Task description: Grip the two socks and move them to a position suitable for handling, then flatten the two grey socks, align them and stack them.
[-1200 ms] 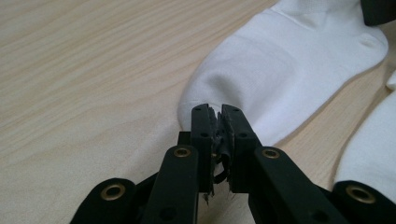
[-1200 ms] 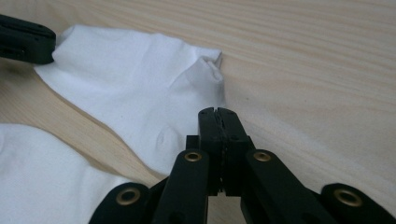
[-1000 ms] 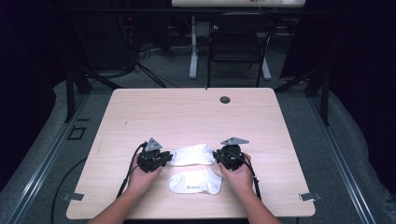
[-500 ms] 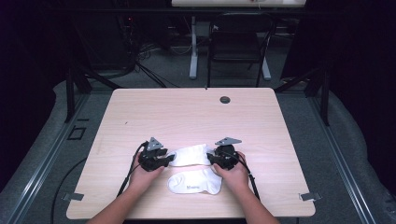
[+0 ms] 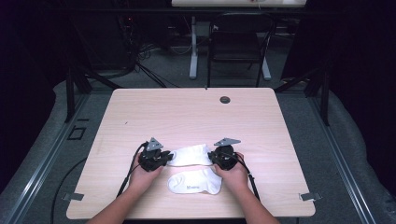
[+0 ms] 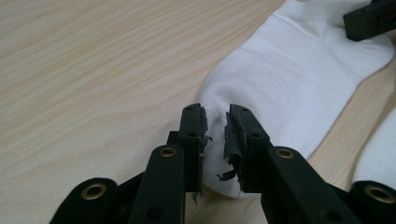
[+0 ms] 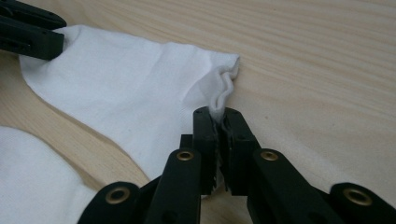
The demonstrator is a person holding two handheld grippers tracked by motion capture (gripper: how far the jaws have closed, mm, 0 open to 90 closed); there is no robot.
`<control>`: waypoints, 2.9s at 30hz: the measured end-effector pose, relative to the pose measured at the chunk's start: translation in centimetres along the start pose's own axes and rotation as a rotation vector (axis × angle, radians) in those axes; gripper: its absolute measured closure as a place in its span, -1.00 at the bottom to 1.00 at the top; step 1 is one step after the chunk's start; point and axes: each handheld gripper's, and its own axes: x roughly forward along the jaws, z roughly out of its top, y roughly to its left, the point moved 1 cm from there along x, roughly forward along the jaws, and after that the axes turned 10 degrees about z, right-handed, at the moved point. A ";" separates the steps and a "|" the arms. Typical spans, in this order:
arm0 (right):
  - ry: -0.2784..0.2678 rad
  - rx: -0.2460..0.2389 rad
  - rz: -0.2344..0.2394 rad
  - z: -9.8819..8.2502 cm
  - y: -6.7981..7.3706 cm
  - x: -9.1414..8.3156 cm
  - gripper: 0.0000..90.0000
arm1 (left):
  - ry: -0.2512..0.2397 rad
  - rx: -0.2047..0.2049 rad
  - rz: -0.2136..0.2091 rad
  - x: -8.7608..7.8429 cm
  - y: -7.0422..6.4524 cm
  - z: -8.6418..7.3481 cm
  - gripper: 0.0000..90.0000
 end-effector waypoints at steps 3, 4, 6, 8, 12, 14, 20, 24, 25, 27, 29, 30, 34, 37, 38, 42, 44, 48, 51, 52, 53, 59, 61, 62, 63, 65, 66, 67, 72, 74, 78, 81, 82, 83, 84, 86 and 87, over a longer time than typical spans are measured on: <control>-0.002 0.020 0.016 0.0 -0.1 -0.1 0.92 | 0.004 -0.005 -0.013 0.0 0.0 0.0 0.81; -0.003 0.026 0.018 0.0 -0.2 -0.1 0.92 | 0.002 -0.014 -0.011 0.0 0.0 0.0 0.83; -0.005 0.030 0.020 0.0 -0.2 -0.1 0.92 | 0.007 -0.025 -0.029 0.0 0.1 0.0 0.87; -0.005 0.032 0.020 0.0 -0.2 -0.1 0.92 | 0.009 -0.038 -0.038 0.1 0.2 0.0 0.89; -0.005 0.033 0.030 0.1 -0.1 -0.2 0.93 | 0.015 -0.037 -0.036 0.0 0.2 0.0 0.90; -0.010 0.033 0.033 0.1 -0.1 -0.2 0.93 | 0.018 -0.024 -0.030 -0.1 0.1 0.1 0.91; -0.031 0.041 0.038 0.3 0.0 -0.6 0.93 | 0.010 -0.027 -0.035 -0.4 0.0 0.3 0.92; -0.047 0.036 0.049 0.6 0.2 -1.2 0.93 | -0.004 -0.032 -0.042 -0.8 0.0 0.6 0.92; -0.052 0.039 0.052 0.6 0.3 -1.3 0.93 | -0.010 -0.029 -0.041 -1.0 0.0 0.7 0.92; -0.063 0.040 0.058 0.8 0.5 -1.6 0.93 | -0.019 -0.029 -0.047 -1.3 0.0 0.8 0.92; -0.070 0.031 0.065 0.9 0.7 -1.8 0.93 | -0.025 -0.027 -0.047 -1.7 -0.1 0.9 0.92; -0.070 0.027 0.067 1.0 0.8 -1.9 0.93 | -0.030 -0.027 -0.049 -1.8 -0.1 1.0 0.92; -0.083 0.013 0.077 1.3 1.4 -2.4 0.93 | -0.038 -0.046 -0.064 -2.4 -0.1 1.2 0.92; -0.091 0.000 0.083 1.5 1.6 -2.7 0.93 | -0.045 -0.049 -0.071 -2.8 -0.1 1.4 0.92; -0.098 0.002 0.083 1.6 1.7 -2.8 0.93 | -0.052 -0.048 -0.071 -3.0 -0.1 1.5 0.92; -0.118 0.011 0.093 2.0 1.8 -3.6 0.93 | -0.064 -0.051 -0.070 -3.6 -0.1 2.2 0.92; -0.135 0.020 0.103 2.4 1.8 -4.0 0.93 | -0.068 -0.057 -0.080 -4.0 -0.2 2.7 0.92; -0.141 0.035 0.118 3.2 2.1 -5.0 0.93 | -0.066 -0.025 -0.077 -4.9 -1.0 3.4 0.92; -0.144 0.030 0.131 3.5 2.6 -6.1 0.93 | -0.064 -0.008 -0.077 -5.7 -1.4 3.7 0.92; -0.141 0.025 0.134 3.5 2.8 -6.5 0.93 | -0.065 -0.001 -0.077 -6.0 -1.5 3.8 0.92; -0.145 0.025 0.133 3.5 3.0 -6.8 0.93 | -0.065 0.004 -0.079 -6.2 -1.6 3.8 0.92; -0.141 0.024 0.156 2.5 4.1 -8.4 0.93 | -0.058 0.017 -0.102 -7.7 -2.7 3.2 0.92; -0.133 0.015 0.160 2.0 4.6 -8.7 0.93 | -0.061 0.009 -0.109 -8.1 -3.0 2.9 0.92; -0.127 0.009 0.158 1.9 4.8 -8.8 0.93 | -0.061 0.008 -0.116 -8.4 -3.1 2.7 0.92; -0.124 -0.001 0.158 1.6 5.0 -8.9 0.93 | -0.061 0.004 -0.118 -8.5 -3.2 2.5 0.92; -0.110 -0.019 0.151 1.0 5.4 -9.1 0.93 | -0.054 0.014 -0.120 -8.7 -3.5 2.1 0.92; -0.105 -0.018 0.153 0.8 5.5 -9.2 0.93 | -0.046 0.016 -0.122 -8.8 -3.8 1.8 0.92; -0.093 -0.013 0.156 0.4 5.7 -9.2 0.93 | -0.039 0.024 -0.127 -8.8 -4.0 1.6 0.92; -0.077 -0.011 0.158 -0.8 6.1 -9.4 0.93 | -0.034 0.032 -0.130 -8.8 -4.8 0.7 0.92; -0.062 -0.011 0.158 -1.2 6.2 -9.6 0.93 | -0.030 0.041 -0.128 -8.8 -5.1 0.4 0.92; -0.059 -0.024 0.138 -2.0 6.3 -9.9 0.93 | -0.033 0.038 -0.135 -8.6 -5.2 -0.2 0.92; -0.056 -0.015 0.136 -2.5 6.0 -9.7 0.93 | -0.024 0.017 -0.153 -8.2 -5.1 -0.5 0.92; -0.059 -0.010 0.136 -2.7 5.9 -9.5 0.93 | -0.022 0.019 -0.155 -8.1 -5.0 -0.7 0.92; -0.052 -0.002 0.140 -2.9 5.8 -9.3 0.93 | -0.019 0.012 -0.157 -7.9 -5.1 -0.8 0.92; -0.044 -0.003 0.142 -3.0 5.7 -9.2 0.93 | -0.016 0.017 -0.159 -7.8 -5.0 -0.9 0.92; -0.039 0.000 0.137 -3.2 5.5 -8.9 0.93 | -0.005 0.003 -0.172 -7.4 -5.0 -1.1 0.92; -0.040 0.005 0.139 -3.3 5.5 -8.8 0.93 | -0.001 -0.002 -0.164 -7.2 -5.1 -1.2 0.92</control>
